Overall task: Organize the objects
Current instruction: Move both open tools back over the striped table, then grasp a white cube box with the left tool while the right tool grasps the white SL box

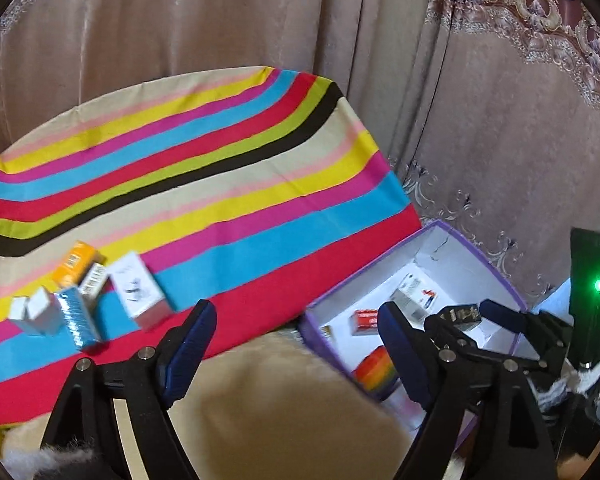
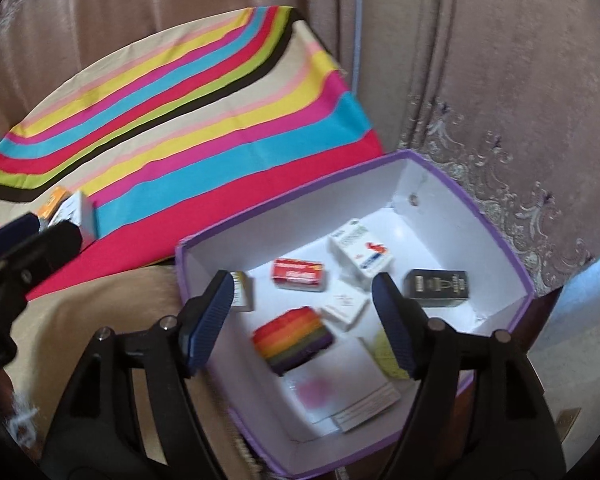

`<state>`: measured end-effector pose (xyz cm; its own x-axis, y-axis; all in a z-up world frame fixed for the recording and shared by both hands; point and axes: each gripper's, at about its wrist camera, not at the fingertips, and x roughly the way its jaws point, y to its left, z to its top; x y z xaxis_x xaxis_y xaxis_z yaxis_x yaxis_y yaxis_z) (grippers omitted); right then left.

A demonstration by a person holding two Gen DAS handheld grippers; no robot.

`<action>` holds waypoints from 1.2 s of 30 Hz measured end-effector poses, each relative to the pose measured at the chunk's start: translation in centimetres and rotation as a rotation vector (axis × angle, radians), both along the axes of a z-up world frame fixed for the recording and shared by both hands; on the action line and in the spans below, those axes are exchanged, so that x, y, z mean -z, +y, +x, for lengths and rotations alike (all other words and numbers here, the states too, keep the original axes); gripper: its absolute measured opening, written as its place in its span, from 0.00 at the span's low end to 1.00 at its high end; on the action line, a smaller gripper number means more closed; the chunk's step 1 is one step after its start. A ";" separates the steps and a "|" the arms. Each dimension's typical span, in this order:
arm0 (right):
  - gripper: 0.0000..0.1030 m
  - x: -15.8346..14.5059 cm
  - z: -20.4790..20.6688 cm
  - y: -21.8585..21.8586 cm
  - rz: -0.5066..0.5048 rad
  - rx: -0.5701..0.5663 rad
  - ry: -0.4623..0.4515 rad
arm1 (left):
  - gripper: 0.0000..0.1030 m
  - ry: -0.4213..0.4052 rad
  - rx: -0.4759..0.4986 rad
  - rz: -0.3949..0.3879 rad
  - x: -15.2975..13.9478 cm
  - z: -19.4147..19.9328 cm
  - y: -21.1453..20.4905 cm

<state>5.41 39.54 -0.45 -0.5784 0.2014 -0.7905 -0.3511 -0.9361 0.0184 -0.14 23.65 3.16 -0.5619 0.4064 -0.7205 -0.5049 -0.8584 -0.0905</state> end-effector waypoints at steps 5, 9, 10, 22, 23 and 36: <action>0.73 -0.1 -1.2 -3.1 -0.020 -0.081 0.003 | 0.81 -0.002 -0.066 -0.006 -0.1 -0.5 -4.7; 0.74 0.0 -2.4 -6.0 -0.035 -0.146 -0.003 | 0.81 -0.013 -0.131 -0.003 0.3 -1.1 -8.9; 0.74 0.1 -2.7 -6.5 -0.035 -0.159 -0.006 | 0.81 -0.019 -0.147 -0.005 0.4 -1.3 -9.9; 0.74 0.4 -8.6 -15.3 0.037 -0.373 -0.060 | 0.80 -0.077 -0.357 -0.015 2.4 -4.8 -22.4; 0.74 0.6 -8.9 -15.7 0.039 -0.384 -0.063 | 0.80 -0.089 -0.370 -0.019 2.7 -5.3 -23.2; 0.74 3.5 -16.1 -19.8 0.059 -0.470 -0.146 | 0.60 -0.222 -0.427 -0.083 7.3 -13.1 -28.3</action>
